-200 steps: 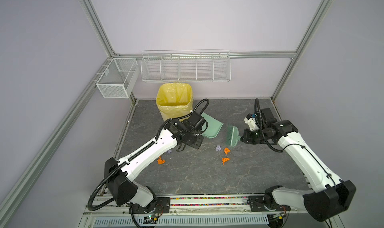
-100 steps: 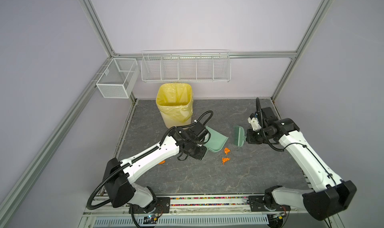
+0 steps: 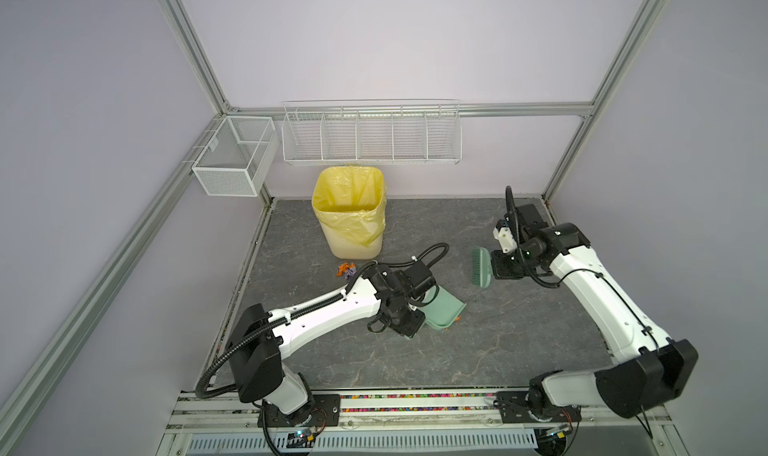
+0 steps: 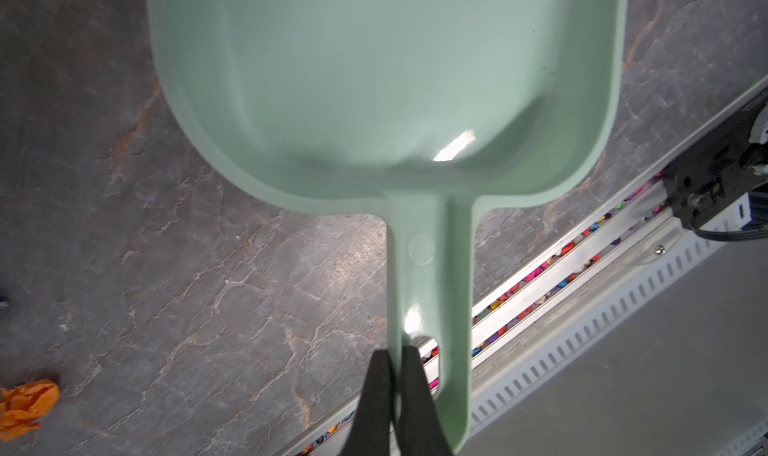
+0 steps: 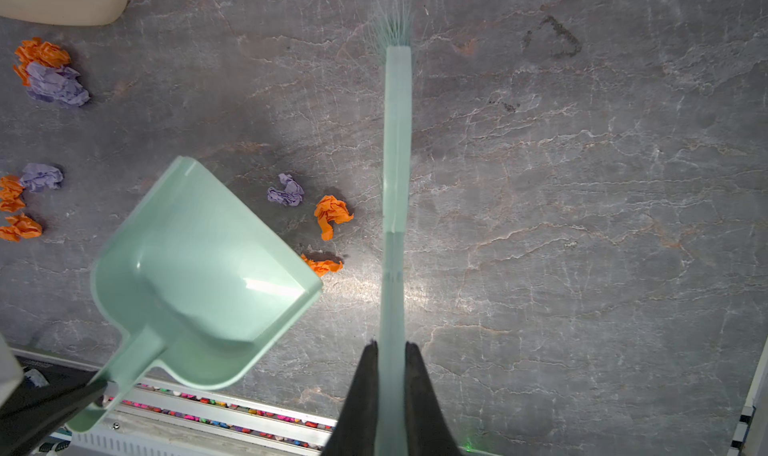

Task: Sweep away the paper scraps from the table
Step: 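Set the dustpan near the scraps while the right gripper positions the brush beside it, then slide the dustpan toward the scraps while the right gripper lowers the brush behind them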

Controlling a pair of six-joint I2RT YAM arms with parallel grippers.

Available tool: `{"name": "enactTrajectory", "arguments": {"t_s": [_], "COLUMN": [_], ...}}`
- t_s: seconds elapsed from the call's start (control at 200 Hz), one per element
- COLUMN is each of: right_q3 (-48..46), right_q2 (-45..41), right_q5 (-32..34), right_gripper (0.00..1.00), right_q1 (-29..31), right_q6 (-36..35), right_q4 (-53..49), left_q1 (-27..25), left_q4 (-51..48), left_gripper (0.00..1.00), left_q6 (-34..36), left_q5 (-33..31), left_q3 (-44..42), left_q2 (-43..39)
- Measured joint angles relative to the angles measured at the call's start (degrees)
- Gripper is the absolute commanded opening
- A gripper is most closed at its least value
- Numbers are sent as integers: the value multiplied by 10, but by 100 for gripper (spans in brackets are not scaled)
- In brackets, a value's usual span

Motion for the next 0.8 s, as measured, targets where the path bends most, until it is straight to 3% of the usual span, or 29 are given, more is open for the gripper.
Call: {"name": "enactTrajectory", "arguments": {"t_s": [0.375,0.8], "right_q3": [1,24], "right_q2": [2,10], "right_q5": [-1,-6], "right_gripper": [7,7], "right_q1": [0,0], "right_q6": [-2,-2], "right_q4": [-3,-4], "left_q1": [-20,-36], "left_q4": [11,48], "left_gripper": [0,0], "left_q6": [-38,-83], "left_q5": [-5,10], "left_q3": [-15,-97], "left_q2": [5,-29]}}
